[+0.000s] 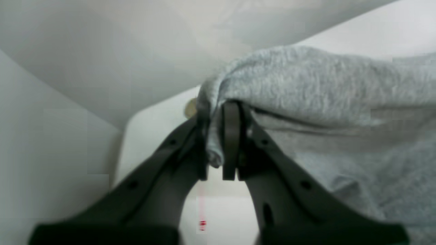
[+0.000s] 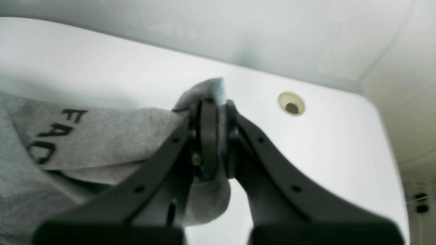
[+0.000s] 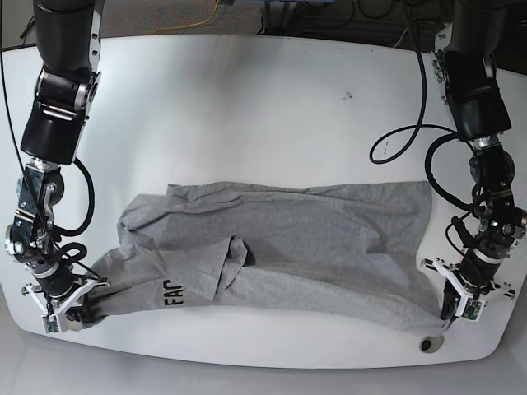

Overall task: Layout the t-shirt on the table in an organized manner, then fold the t-shirt properly
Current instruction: 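Lower the held grey shirt flat onto the table with both grippers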

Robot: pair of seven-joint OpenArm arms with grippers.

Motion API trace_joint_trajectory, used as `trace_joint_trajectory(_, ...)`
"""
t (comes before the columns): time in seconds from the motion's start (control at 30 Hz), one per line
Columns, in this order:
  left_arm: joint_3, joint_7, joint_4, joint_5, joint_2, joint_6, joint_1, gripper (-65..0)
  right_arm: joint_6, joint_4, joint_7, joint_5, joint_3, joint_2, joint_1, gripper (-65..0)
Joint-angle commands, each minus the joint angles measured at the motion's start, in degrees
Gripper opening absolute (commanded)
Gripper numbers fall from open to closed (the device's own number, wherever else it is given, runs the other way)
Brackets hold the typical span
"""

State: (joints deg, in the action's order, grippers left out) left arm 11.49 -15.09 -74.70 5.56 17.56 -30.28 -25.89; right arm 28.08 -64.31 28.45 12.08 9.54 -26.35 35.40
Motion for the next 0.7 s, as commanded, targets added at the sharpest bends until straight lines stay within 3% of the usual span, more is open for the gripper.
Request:
trace_joint_trajectory(0.0,0.3,4.3,2.1,-0.7,0.9,0.8,-2.0,-65.0,-0.1,3.6,-5.0,1.0,-1.3,-0.8,4.0,-65.0)
trace_joint_trajectory(0.23,0.3,10.6,11.1,-0.7,1.1,4.7,-5.0,-65.0,-0.1,16.6,-14.9,1.0,-5.9,0.5,9.4,-65.0)
trace_joint_trajectory(0.5,0.3,14.3,18.7,-0.7,3.6,5.2,-10.3,-65.0,-0.1,28.0,-25.2,1.0,-11.7,1.2,15.8,-65.0)
trace_joint_trajectory(0.67,0.3,15.0,20.9,-0.7,4.1,5.2,-13.7,-65.0,-0.3,31.2,-28.1,1.0,-14.5,1.3,19.1,-57.7)
